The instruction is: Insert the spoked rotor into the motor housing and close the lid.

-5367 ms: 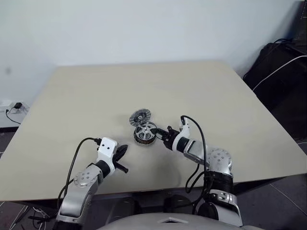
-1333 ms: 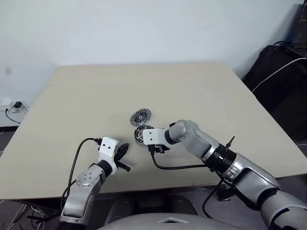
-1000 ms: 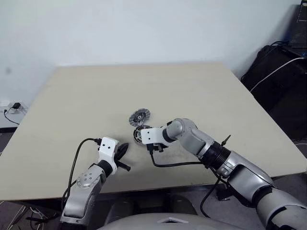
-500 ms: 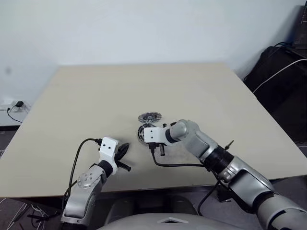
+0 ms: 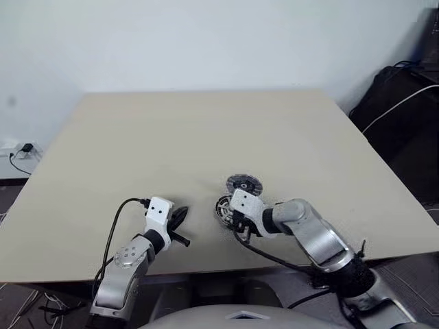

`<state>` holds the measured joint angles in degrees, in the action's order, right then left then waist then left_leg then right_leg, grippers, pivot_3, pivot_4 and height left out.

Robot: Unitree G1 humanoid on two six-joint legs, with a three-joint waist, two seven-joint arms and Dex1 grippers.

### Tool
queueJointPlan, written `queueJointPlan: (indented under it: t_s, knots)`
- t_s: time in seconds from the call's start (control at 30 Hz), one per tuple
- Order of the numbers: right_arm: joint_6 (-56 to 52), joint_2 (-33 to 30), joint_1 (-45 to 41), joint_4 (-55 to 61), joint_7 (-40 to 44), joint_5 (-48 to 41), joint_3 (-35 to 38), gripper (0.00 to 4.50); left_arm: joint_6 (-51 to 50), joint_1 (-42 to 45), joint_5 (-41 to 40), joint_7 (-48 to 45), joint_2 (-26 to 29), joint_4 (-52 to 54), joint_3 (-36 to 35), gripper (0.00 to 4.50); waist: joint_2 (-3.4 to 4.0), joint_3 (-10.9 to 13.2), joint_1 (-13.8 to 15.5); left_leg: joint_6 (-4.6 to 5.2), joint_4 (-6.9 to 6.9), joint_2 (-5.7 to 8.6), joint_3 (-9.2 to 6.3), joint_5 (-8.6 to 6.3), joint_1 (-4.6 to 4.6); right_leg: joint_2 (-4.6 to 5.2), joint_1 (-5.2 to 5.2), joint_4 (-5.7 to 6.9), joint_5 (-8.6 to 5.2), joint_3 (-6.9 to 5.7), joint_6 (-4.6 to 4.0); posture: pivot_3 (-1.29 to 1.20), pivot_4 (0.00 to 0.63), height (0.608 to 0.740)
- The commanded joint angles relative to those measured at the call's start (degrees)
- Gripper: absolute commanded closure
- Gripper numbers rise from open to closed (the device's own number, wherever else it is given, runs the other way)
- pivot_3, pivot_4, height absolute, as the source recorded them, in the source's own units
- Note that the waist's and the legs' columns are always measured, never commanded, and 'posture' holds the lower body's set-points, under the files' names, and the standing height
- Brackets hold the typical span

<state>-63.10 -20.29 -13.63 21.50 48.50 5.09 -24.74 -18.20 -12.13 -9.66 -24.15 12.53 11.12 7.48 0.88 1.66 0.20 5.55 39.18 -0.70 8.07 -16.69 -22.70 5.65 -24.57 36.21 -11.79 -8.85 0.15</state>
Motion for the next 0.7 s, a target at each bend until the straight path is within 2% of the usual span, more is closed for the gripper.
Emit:
queueJointPlan:
  t_s: [0.03, 0.13, 0.37, 0.6, 0.7]
  knots:
    - [-10.0, 7.6, -1.4, 1.9, -9.7, 0.1, 5.2, 4.4, 0.8, 1.2, -0.3, -0.8, 0.0, 0.3, 0.6, 4.5, 0.01, 0.0, 0.0, -0.01, 0.0, 0.0, 0.0, 0.0, -0.01, 0.0, -0.01, 0.01, 0.0, 0.0, 0.0, 0.0, 0.0, 0.74]
    - [-13.7, 11.7, -2.3, 0.2, -15.0, 0.4, 6.3, 4.4, 0.6, 1.3, -0.2, -1.0, 0.1, 0.3, 0.7, 4.5, 0.02, 0.0, 0.0, -0.02, 0.0, 0.02, 0.0, 0.01, -0.01, 0.01, 0.01, 0.0, 0.03, 0.02, 0.03, 0.0, 0.0, 0.74]
    - [-13.4, 11.3, -3.6, -0.9, -17.8, -3.9, 4.5, 4.4, 0.5, 0.8, -0.2, -0.9, 0.1, 0.5, 0.6, 4.5, 0.06, 0.0, -0.4, -0.11, 0.0, 0.09, 0.05, 0.06, 0.0, 0.02, 0.04, -0.09, 0.17, 0.14, 0.25, 0.0, 0.0, 0.74]
    - [-11.7, 5.6, -6.4, 2.5, -16.6, -8.1, 0.3, 2.17, 0.5, 0.1, -0.3, -0.5, -0.1, 0.9, 0.3, 4.5, 0.13, 0.1, -0.7, -0.09, -0.04, 0.09, 0.05, 0.05, -0.01, 0.0, 0.0, -0.09, 0.13, 0.11, 0.18, 0.0, 0.0, 0.74]
    - [-9.7, 1.1, -8.5, 5.2, -13.7, -10.2, -2.8, 2.17, 0.5, -0.1, -0.3, -0.4, -0.1, 1.0, 0.3, 4.5, 0.14, 0.1, -0.8, -0.04, -0.1, 0.08, 0.04, 0.02, -0.02, -0.01, -0.02, -0.12, 0.08, 0.06, 0.08, 0.0, 0.0, 0.74]
